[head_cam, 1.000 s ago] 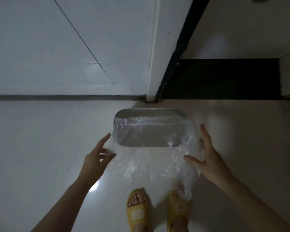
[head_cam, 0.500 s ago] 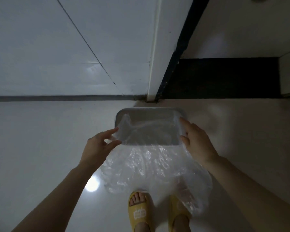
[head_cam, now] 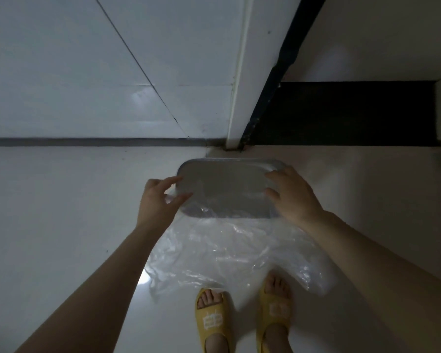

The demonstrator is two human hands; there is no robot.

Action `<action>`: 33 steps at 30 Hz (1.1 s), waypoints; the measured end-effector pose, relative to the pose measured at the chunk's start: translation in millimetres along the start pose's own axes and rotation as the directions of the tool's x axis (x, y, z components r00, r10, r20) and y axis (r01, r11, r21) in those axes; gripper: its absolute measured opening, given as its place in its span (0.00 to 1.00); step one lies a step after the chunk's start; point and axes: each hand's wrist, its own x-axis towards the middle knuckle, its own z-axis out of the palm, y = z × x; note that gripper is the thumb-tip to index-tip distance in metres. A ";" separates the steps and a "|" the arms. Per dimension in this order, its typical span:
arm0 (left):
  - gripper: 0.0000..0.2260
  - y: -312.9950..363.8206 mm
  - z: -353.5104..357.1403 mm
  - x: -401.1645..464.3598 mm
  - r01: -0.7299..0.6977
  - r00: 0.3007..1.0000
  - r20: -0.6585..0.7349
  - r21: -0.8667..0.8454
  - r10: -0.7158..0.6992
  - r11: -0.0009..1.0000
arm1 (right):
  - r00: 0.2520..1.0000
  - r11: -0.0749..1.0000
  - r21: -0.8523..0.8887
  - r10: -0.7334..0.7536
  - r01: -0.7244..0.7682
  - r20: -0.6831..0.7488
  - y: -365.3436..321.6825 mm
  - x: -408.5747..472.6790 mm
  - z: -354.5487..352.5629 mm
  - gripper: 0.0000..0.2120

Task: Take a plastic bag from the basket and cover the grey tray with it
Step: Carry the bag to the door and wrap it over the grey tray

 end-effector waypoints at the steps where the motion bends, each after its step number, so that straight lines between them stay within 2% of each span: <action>1: 0.21 -1.3 -3.2 -4.9 0.011 1.000 0.012 -0.049 -0.011 0.999 | 0.999 0.999 0.052 -0.006 0.007 -0.033 3.3 -6.1 -4.6 0.18; 4: 0.24 -4.0 -9.2 -19.2 0.048 0.998 0.053 -0.131 -0.041 0.990 | 0.997 0.968 0.246 0.056 -0.040 -0.061 19.5 -37.0 -22.7 0.30; 7: 0.22 -3.1 -6.3 -24.9 0.041 0.999 0.025 -0.126 -0.038 0.991 | 0.982 0.924 0.343 0.129 -0.170 0.139 32.8 -69.9 -30.8 0.38; 9: 0.20 -0.8 -3.5 -25.5 0.029 1.000 0.009 -0.104 -0.028 0.994 | 0.962 0.924 0.341 0.085 -0.173 0.260 36.0 -81.2 -25.3 0.41; 12: 0.18 2.0 -1.0 -23.0 0.062 0.997 -0.036 -0.109 -0.066 0.992 | 0.947 0.922 0.360 0.018 -0.140 0.322 34.6 -78.3 -13.8 0.47; 14: 0.20 7.9 -2.1 -17.8 0.085 0.995 -0.024 -0.208 -0.092 0.974 | 0.954 0.909 0.401 -0.015 -0.111 0.300 31.0 -69.6 -7.2 0.45; 17: 0.36 10.2 -10.5 -14.6 0.120 0.993 0.053 -0.346 -0.108 0.931 | 0.984 0.904 0.422 -0.006 -0.070 0.177 24.0 -57.3 -2.0 0.36; 19: 0.48 -1.4 -20.1 -23.0 0.251 0.967 0.132 -0.386 -0.216 0.888 | 0.994 0.903 0.424 0.033 -0.073 0.101 19.4 -52.5 -3.5 0.31; 22: 0.55 -25.8 -28.5 -49.4 0.400 0.895 0.342 -0.333 -0.286 0.854 | 0.997 0.906 0.418 0.065 -0.076 0.039 14.5 -47.3 -6.2 0.25; 24: 0.54 -34.0 -28.2 -62.7 0.387 0.894 0.375 -0.366 -0.247 0.846 | 0.996 0.908 0.412 0.091 -0.081 -0.006 11.1 -44.5 -5.1 0.23; 27: 0.48 -33.6 -23.5 -66.7 0.260 0.959 0.215 -0.425 -0.183 0.867 | 0.989 0.918 0.384 0.135 -0.100 -0.066 8.3 -41.6 -1.4 0.21; 30: 0.38 -19.2 -17.2 -57.7 0.104 0.994 0.075 -0.329 -0.084 0.939 | 0.985 0.929 0.357 0.144 -0.101 -0.096 5.7 -36.0 2.0 0.19; 33: 0.30 -4.2 -11.7 -36.6 0.027 1.000 0.021 -0.245 -0.022 0.969 | 0.987 0.958 0.283 0.093 -0.053 -0.128 2.2 -26.6 3.9 0.18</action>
